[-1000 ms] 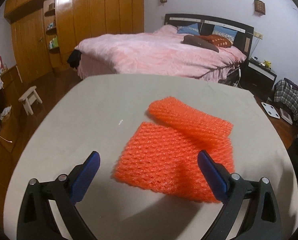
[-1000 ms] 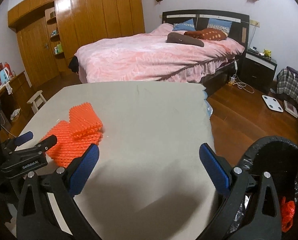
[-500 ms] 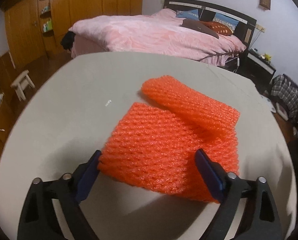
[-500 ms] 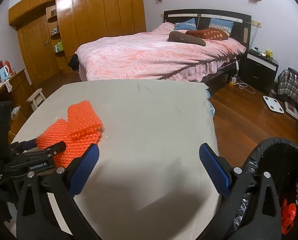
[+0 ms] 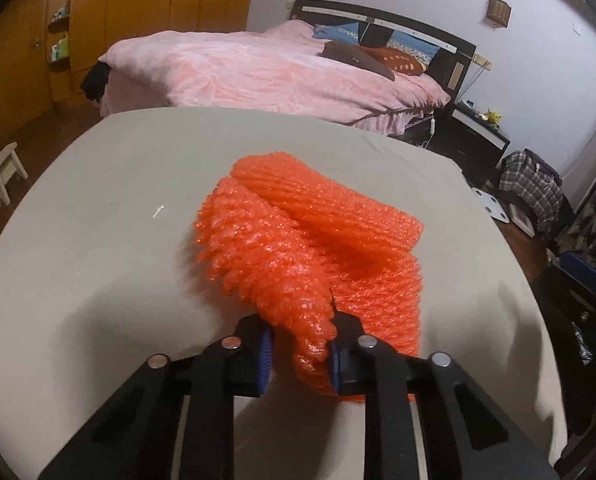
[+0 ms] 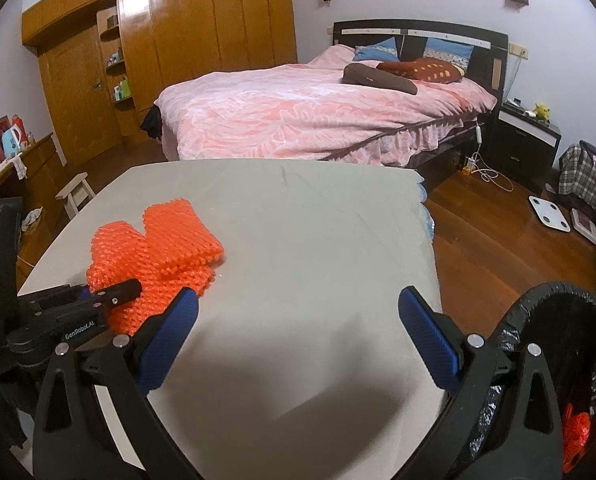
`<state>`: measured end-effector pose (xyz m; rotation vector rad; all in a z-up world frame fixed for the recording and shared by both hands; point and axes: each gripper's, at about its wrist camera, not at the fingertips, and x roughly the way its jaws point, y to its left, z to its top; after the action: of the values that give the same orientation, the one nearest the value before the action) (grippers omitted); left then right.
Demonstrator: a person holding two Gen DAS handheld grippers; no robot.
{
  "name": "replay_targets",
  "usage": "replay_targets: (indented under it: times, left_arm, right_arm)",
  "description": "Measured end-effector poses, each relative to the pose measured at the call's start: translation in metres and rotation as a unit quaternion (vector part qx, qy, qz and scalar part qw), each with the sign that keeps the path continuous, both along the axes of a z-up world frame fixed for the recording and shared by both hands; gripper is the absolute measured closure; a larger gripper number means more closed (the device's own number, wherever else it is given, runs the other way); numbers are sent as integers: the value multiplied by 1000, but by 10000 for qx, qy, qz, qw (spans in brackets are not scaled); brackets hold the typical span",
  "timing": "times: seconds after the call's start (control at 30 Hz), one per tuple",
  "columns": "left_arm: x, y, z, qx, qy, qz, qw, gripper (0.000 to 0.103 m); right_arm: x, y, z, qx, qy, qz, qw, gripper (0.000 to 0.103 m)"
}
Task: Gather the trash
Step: 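Grasp one orange mesh pad with the left tool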
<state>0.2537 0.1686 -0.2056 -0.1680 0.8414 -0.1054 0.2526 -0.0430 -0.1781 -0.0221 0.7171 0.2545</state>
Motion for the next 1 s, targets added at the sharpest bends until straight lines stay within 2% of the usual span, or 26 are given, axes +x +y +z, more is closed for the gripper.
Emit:
replay_targets:
  times: [0.07,0.27,0.4,0.47,0.57,0.77,0.87,1.0]
  left_arm:
    - [-1,1,3,-33,-28,-25,10000,84]
    - [-5,11,14,238,-102,-147,9996,84]
    - [-7,15,21,691,-189,-339,9969,84]
    - [-7,18,21,732,-198,-325,9966,84]
    - [-8,31,23,687,-278,-98,9972,84]
    - [-5,39,16,654,-256,-56,9975,84]
    - [-4,44,13,495,-220,-10,9985,84]
    - [-2,52,10,265,-190,22,9995,84]
  right_arm:
    - [3,3,2,-8,-20,36,10000,6]
    - [15,16,7,66,-40,179,9998,6]
    - [26,30,7,156,22,290,9995,6]
    - [31,42,5,188,72,373,9991,6]
    - [37,55,1,162,131,461,9987,6]
    - [51,82,-13,27,281,598,9978,6]
    - [53,90,-18,4,347,659,9972,7]
    - [56,100,-25,-43,476,803,9956,18]
